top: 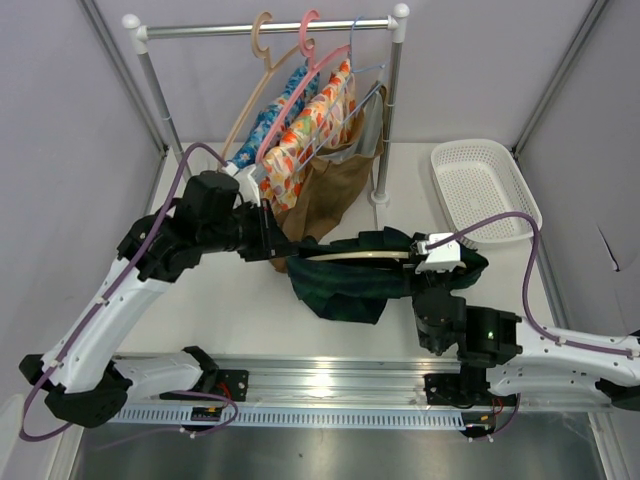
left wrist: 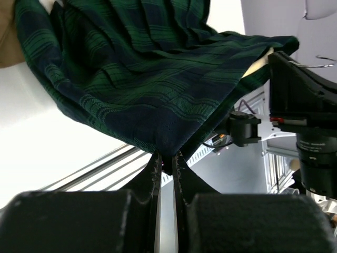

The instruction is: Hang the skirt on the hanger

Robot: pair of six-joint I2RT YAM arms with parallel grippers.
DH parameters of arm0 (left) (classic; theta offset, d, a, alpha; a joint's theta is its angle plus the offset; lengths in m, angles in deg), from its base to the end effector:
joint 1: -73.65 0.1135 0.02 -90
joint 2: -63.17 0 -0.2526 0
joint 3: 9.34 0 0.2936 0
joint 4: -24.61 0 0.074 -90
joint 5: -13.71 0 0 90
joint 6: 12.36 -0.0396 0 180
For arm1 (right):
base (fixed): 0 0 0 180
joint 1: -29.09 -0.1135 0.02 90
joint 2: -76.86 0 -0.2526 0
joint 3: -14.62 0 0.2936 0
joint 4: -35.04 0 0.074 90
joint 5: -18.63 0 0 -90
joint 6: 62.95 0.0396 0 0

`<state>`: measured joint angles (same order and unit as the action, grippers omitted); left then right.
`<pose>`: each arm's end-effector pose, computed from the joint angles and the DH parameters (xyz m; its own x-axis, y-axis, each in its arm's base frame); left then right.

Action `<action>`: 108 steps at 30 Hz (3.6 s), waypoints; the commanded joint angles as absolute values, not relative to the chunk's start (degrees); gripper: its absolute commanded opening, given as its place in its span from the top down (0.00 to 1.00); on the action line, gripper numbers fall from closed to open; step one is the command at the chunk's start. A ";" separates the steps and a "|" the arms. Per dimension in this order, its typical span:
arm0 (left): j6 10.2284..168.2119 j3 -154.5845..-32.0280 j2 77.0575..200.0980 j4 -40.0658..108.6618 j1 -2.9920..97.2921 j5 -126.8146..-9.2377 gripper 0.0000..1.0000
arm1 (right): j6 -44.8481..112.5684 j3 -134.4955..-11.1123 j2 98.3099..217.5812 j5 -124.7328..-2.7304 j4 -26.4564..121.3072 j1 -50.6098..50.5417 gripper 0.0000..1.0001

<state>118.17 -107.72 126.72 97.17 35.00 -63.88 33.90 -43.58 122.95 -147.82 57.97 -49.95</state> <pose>0.1802 -0.1550 0.4384 -0.8459 -0.1362 -0.5157 0.2539 0.7474 -0.6139 0.0784 0.2025 0.3414 -0.0412 -0.0659 -0.9970 -0.0439 0.9970 -0.0640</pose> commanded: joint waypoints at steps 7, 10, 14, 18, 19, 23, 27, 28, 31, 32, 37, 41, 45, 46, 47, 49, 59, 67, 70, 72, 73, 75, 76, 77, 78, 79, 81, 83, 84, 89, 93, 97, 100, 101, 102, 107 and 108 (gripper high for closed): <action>120.71 -104.03 125.84 88.88 33.22 -61.87 1.00 | 33.02 -46.12 123.53 -144.69 57.99 -51.32 1.00; 120.88 -103.14 126.36 86.69 32.87 -62.14 1.00 | 34.33 -47.00 124.06 -142.31 57.29 -51.85 1.00; 120.80 -102.88 126.98 85.36 32.43 -62.58 1.00 | 37.50 -47.36 124.41 -140.28 58.51 -52.20 1.00; 120.53 -101.12 127.07 84.30 32.17 -62.49 1.00 | 38.73 -48.06 122.84 -139.31 58.78 -52.29 1.00; 120.62 -102.86 126.81 83.69 32.08 -62.40 1.00 | 38.39 -48.58 122.57 -139.23 58.96 -52.29 1.00; 119.92 -98.66 125.93 83.33 31.99 -62.75 1.00 | 37.51 -50.69 122.30 -139.14 60.18 -52.21 1.00; 119.04 -97.52 125.57 83.25 31.99 -63.89 1.00 | 37.77 -53.68 121.95 -138.35 62.56 -52.29 1.00; 118.95 -97.34 125.66 83.07 32.08 -63.98 1.00 | 37.77 -54.03 122.04 -138.35 63.26 -52.29 1.00; 118.69 -96.99 125.57 82.46 31.99 -64.33 1.00 | 37.86 -55.35 121.78 -138.17 64.40 -52.38 1.00; 118.42 -97.60 125.66 82.63 32.08 -64.42 1.00 | 37.94 -55.79 121.78 -138.08 64.67 -52.47 1.00; 116.76 -99.27 125.75 83.33 31.99 -64.60 0.91 | 37.77 -57.72 122.30 -136.51 65.90 -52.47 1.00; 114.38 -100.06 125.49 83.42 31.99 -64.16 0.84 | 36.80 -60.44 122.74 -134.05 66.43 -52.47 1.00; 113.15 -99.45 124.35 81.85 32.08 -63.46 0.78 | 36.71 -63.35 123.09 -131.23 68.27 -51.94 1.00; 112.89 -99.45 124.08 81.32 31.99 -63.11 0.76 | 36.80 -63.96 123.18 -130.53 68.88 -51.86 1.00; 112.36 -99.53 123.99 81.05 31.99 -62.76 0.76 | 36.98 -64.23 123.18 -129.74 69.15 -51.68 1.00; 111.48 -99.71 123.29 80.26 32.08 -62.49 0.71 | 37.24 -64.32 123.18 -128.95 69.59 -51.42 1.00; 103.58 -105.06 118.72 76.04 31.99 -62.05 0.55 | 38.21 -65.72 120.90 -121.91 71.35 -48.43 1.00; 90.05 -108.58 117.75 70.33 31.99 -59.34 0.46 | 39.09 -68.97 121.77 -115.95 72.84 -47.81 1.00; 87.23 -111.73 122.57 70.85 31.82 -53.55 0.46 | 39.00 -72.13 123.09 -112.96 73.72 -47.46 1.00; 85.04 -113.59 125.47 71.64 30.06 -52.38 0.47 | 39.09 -74.76 124.06 -111.89 75.21 -47.29 1.00; 84.24 -114.12 126.01 71.56 29.10 -52.99 0.47 | 39.09 -75.39 124.50 -111.37 75.83 -47.28 1.00; 81.96 -115.26 127.58 72.43 26.72 -53.17 0.46 | 39.09 -76.44 125.38 -109.96 76.18 -47.20 1.00; 81.16 -115.62 128.29 73.05 25.15 -53.26 0.45 | 39.17 -76.80 125.99 -109.09 76.19 -47.11 1.00; 79.59 -116.75 129.08 73.84 24.00 -53.78 0.45 | 39.17 -77.15 126.26 -108.47 76.27 -46.93 1.00; 78.88 -117.28 129.70 74.54 22.95 -54.31 0.45 | 39.17 -77.59 126.52 -107.85 76.45 -46.85 1.00; 78.35 -117.81 130.84 75.07 21.81 -54.84 0.44 | 39.44 -78.72 127.05 -107.24 76.71 -46.67 1.00; 77.82 -118.78 131.90 75.34 18.90 -57.12 0.44 | 39.61 -79.78 128.27 -105.74 77.50 -46.23 1.00; 75.90 -119.05 133.39 76.21 16.89 -57.91 0.44 | 39.88 -80.49 128.89 -104.69 77.59 -45.88 1.00; 75.53 -119.05 133.74 76.56 16.26 -58.09 0.44 | 39.96 -80.58 129.33 -104.34 77.59 -45.44 1.00; 75.71 -118.26 133.84 76.30 14.76 -58.44 0.44 | 41.11 -81.54 130.83 -102.14 79.09 -43.59 1.00; 75.80 -117.73 134.36 77.01 13.71 -59.85 0.44 | 41.55 -81.89 131.35 -100.91 78.65 -42.89 1.00; 75.97 -116.50 134.45 77.71 11.61 -63.27 0.44 | 41.55 -83.13 132.32 -100.64 79.00 -42.54 1.00; 76.15 -115.10 134.19 77.36 10.64 -65.21 0.44 | 41.46 -83.65 132.85 -99.85 78.82 -42.45 1.00; 76.32 -114.14 134.10 76.92 10.46 -65.30 0.44 | 41.46 -83.74 132.94 -99.76 78.82 -42.36 1.00; 76.24 -113.95 134.01 76.92 10.28 -65.30 0.44 | 41.46 -83.83 133.03 -99.67 78.74 -42.36 1.00; 75.79 -112.55 134.10 77.10 9.49 -67.14 0.45 | 41.37 -84.09 133.38 -98.97 78.56 -42.10 1.00; 75.71 -111.76 133.93 76.92 9.49 -67.23 0.45 | 41.37 -84.18 133.38 -98.97 78.73 -42.10 1.00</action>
